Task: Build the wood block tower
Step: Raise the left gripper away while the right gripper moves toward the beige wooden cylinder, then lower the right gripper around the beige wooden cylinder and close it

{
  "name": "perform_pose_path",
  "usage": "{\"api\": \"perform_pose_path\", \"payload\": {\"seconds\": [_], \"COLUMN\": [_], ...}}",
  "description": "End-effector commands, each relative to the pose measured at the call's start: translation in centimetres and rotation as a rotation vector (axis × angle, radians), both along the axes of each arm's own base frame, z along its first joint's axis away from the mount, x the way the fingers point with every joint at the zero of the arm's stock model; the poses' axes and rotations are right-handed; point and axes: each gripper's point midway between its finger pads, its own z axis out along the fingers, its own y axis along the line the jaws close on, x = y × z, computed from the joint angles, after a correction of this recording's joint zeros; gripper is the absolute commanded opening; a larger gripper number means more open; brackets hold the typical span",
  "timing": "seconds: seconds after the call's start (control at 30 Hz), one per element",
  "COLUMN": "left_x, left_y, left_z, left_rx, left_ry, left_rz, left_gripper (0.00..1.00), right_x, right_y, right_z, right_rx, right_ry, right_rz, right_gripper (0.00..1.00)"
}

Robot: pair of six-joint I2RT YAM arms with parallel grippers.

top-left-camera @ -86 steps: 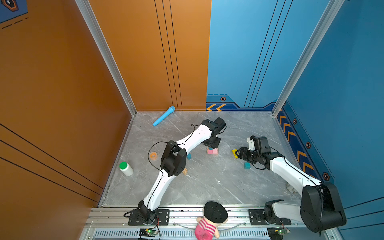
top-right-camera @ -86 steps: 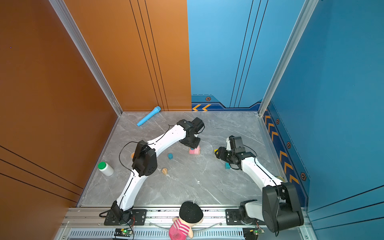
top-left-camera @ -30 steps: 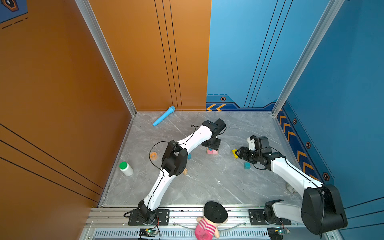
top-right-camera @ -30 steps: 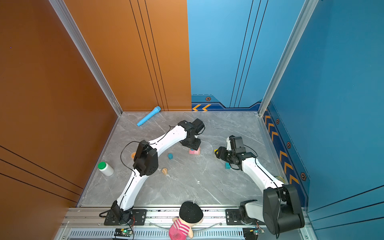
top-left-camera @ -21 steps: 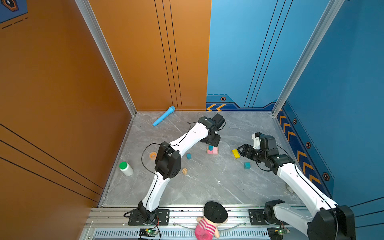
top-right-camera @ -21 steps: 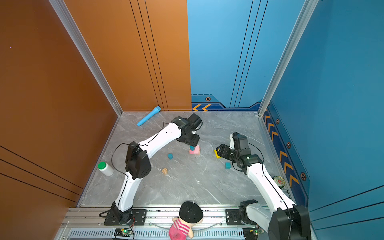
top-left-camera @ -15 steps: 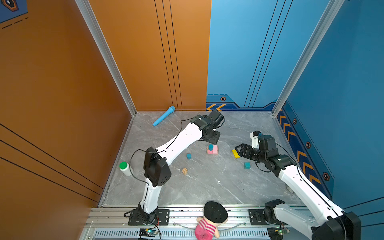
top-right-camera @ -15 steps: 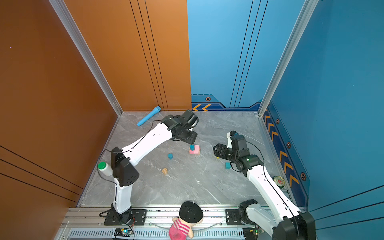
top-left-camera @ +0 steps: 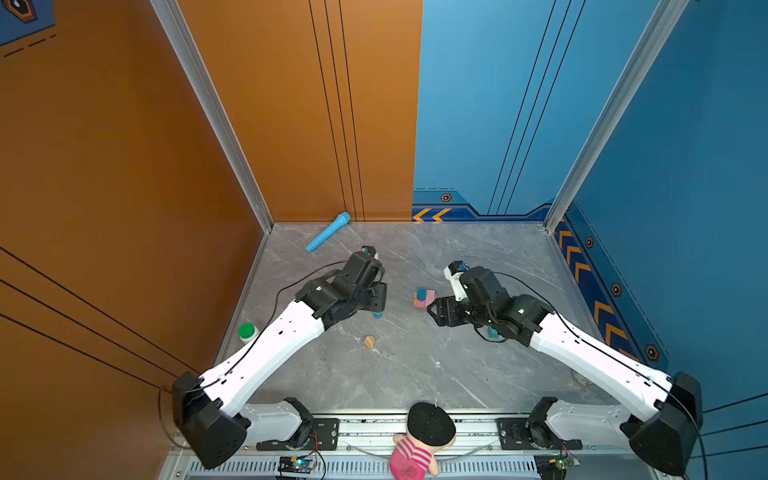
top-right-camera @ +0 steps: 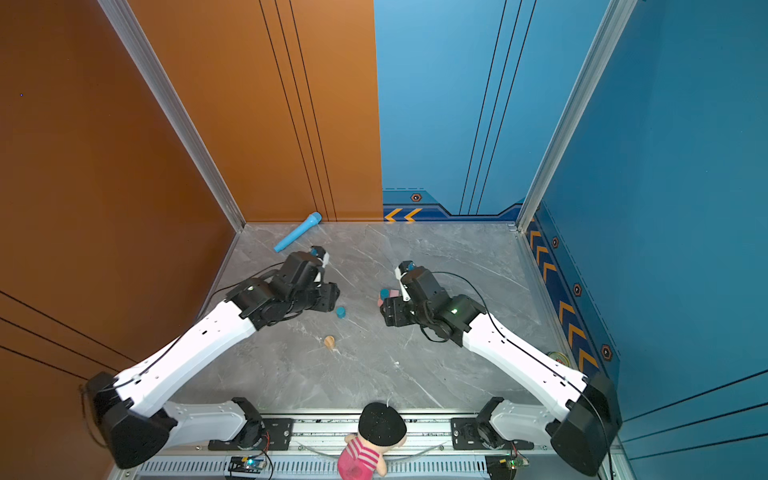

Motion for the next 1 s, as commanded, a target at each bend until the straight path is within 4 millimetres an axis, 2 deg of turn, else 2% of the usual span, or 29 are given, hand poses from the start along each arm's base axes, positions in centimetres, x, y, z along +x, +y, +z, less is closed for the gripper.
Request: {"api": "perform_pose_path", "payload": {"seconds": [0.0, 0.07, 0.23, 0.5, 0.6, 0.7, 0.73, 0.77, 0.87, 0.97], "left_x": [-0.3, -1.2, -3.1, -4.3, -4.5, -4.5, -4.5, -4.6, -4.6, -4.6], "left_y": [2.6, 5.4, 9.6, 11.6, 11.9, 12.0, 12.0, 12.0, 12.1, 12.3], "left_z": [1.4, 0.9, 0.8, -1.1, -1.6, -2.1, -2.2, -2.3, -2.7, -2.8], "left_rx": [-0.127, -0.13, -0.125, -0.087, -0.083, -0.08, -0.079, -0.079, -0.075, -0.074], "left_ry": [-0.094, -0.12, -0.148, -0.111, -0.1, -0.089, -0.086, -0.083, -0.074, -0.072], "left_rz": [0.132, 0.221, 0.34, 0.386, 0.39, 0.391, 0.393, 0.393, 0.394, 0.396], "left_gripper": [0.6, 0.59, 0.63, 0.65, 0.65, 0.66, 0.66, 0.66, 0.67, 0.67], "right_x": [-1.1, -1.5, -2.5, -3.5, -3.8, -3.4, -3.3, -3.2, -3.0, -2.4], "right_y": [1.8, 3.9, 9.1, 15.6, 16.7, 16.9, 17.0, 17.0, 16.9, 17.6], "right_z": [-1.5, -2.6, -4.9, -8.0, -9.3, -10.3, -10.1, -11.6, -12.9, -12.9], "right_rx": [-0.114, -0.148, -0.243, -0.313, -0.352, -0.394, -0.392, -0.418, -0.447, -0.446], "right_ry": [0.02, 0.041, 0.07, 0.128, 0.144, 0.144, 0.139, 0.155, 0.166, 0.159], "right_rz": [0.073, 0.118, 0.229, 0.358, 0.377, 0.362, 0.36, 0.357, 0.353, 0.342], "right_gripper": [0.76, 0.76, 0.77, 0.77, 0.77, 0.77, 0.77, 0.77, 0.76, 0.76]}}
